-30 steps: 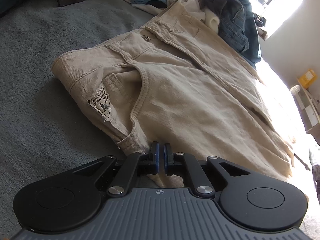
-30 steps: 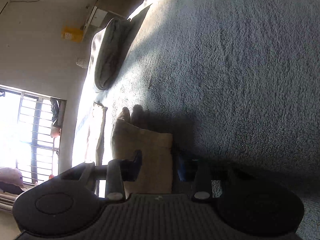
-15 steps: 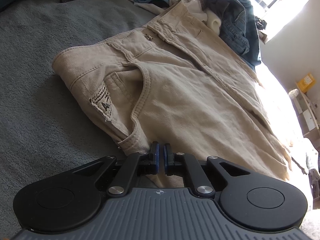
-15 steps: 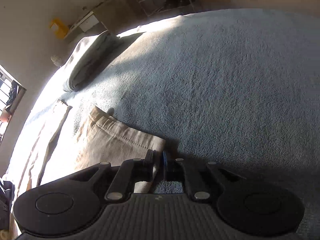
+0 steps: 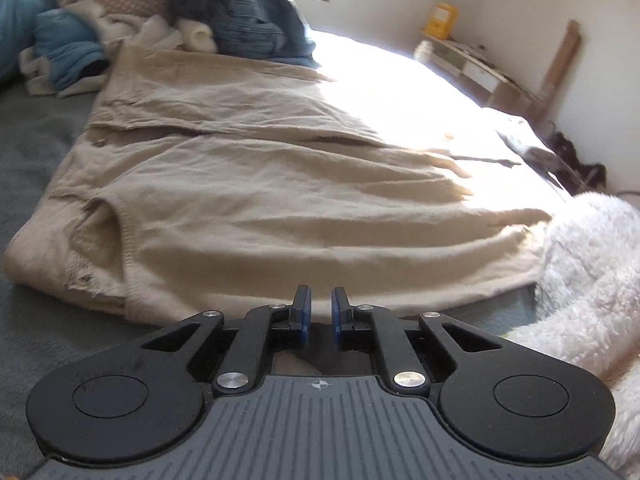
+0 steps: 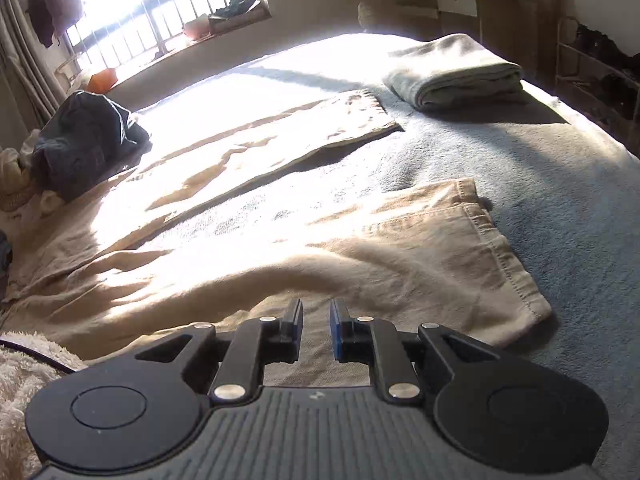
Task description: Fold clothes
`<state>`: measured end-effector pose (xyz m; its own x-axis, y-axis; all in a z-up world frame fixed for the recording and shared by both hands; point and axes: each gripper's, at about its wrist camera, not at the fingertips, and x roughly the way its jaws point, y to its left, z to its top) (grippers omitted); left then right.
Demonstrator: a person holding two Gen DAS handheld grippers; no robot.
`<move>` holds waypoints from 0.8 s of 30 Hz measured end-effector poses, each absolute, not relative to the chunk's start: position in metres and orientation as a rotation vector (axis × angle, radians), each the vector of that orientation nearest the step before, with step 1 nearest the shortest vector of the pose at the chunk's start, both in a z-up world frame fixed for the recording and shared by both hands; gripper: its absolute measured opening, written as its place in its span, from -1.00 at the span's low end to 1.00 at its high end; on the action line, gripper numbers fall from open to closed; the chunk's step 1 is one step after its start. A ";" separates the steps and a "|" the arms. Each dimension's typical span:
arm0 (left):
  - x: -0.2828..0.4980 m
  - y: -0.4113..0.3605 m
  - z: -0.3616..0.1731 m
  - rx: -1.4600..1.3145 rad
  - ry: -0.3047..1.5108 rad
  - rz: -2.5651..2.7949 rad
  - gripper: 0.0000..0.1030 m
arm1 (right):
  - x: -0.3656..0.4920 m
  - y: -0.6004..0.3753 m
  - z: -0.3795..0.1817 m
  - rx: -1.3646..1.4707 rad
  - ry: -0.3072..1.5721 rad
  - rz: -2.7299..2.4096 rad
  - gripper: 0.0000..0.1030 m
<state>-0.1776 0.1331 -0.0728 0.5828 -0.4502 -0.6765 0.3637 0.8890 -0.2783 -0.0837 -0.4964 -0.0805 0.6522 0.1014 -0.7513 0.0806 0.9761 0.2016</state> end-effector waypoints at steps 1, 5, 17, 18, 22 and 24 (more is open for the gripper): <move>-0.175 0.114 -0.074 -0.032 0.812 -0.559 -0.81 | -0.080 -0.487 -0.085 0.222 0.911 0.015 -0.65; -0.163 0.061 -0.081 0.155 0.770 -0.867 -0.71 | -0.085 -0.484 -0.098 0.434 1.059 -0.011 -0.36; -0.162 -0.011 -0.118 0.499 0.634 -1.041 -0.63 | -0.135 -0.549 -0.148 1.110 0.978 -0.324 -0.09; -0.162 -0.014 -0.120 0.515 0.621 -1.030 -0.64 | -0.134 -0.550 -0.155 1.131 0.966 -0.334 -0.15; -0.164 -0.023 -0.124 0.505 0.576 -0.952 -0.85 | -0.129 -0.545 -0.156 1.081 0.924 -0.346 -0.67; -0.167 -0.024 -0.123 0.502 0.563 -0.910 -0.92 | -0.129 -0.540 -0.151 1.041 0.912 -0.341 -0.87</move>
